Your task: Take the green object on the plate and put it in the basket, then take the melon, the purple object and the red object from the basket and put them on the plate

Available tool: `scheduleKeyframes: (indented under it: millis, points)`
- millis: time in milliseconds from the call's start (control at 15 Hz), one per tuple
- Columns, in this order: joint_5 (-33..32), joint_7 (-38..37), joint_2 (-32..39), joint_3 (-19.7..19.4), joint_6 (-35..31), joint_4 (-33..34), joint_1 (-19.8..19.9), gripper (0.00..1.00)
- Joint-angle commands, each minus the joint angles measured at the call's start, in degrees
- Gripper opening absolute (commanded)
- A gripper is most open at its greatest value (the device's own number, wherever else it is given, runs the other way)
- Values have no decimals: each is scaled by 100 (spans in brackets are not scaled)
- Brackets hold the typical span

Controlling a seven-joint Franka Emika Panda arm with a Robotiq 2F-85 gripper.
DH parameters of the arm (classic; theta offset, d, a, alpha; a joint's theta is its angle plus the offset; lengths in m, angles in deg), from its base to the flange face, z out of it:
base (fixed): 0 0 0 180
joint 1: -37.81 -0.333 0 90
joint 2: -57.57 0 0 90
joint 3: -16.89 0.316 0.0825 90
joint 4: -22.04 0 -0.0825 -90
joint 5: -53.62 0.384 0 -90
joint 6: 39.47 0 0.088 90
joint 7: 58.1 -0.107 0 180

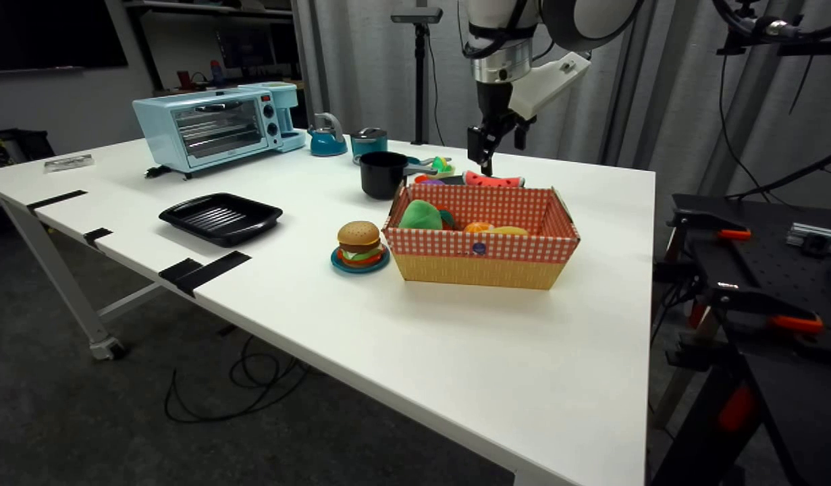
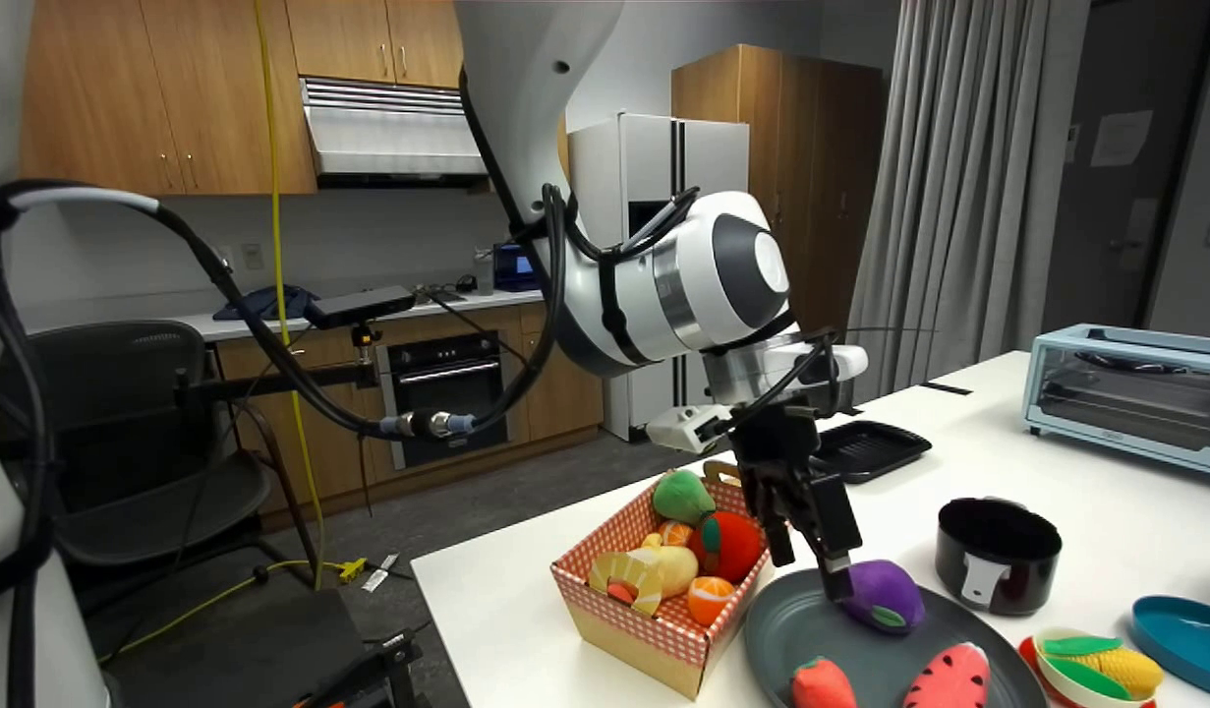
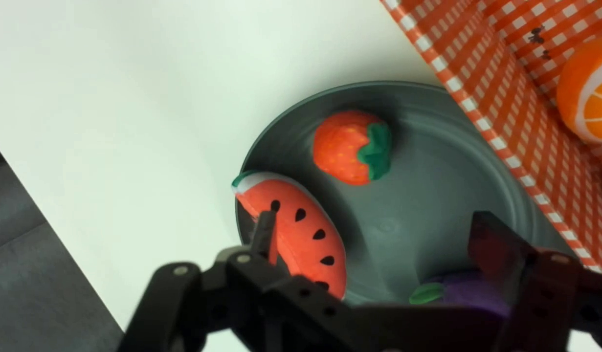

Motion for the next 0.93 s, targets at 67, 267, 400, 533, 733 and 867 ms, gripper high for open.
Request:
scheduleKeyframes:
  millis: [67,267,400,533,733,867]
  points:
    - [-14,106,-143,-3,41,-30,-49,100]
    - [763,761,-430,281,406,-134,85,100]
    - [1214,1124,-683,373,800,-153,70,100]
    - [1522,1410,-1005,450,1228,-182,74,100]
    - [2145,1998,-1453,626,1902,-188,162,100]
    - [2832,2552,-1724,712,2505,-153,232,100]
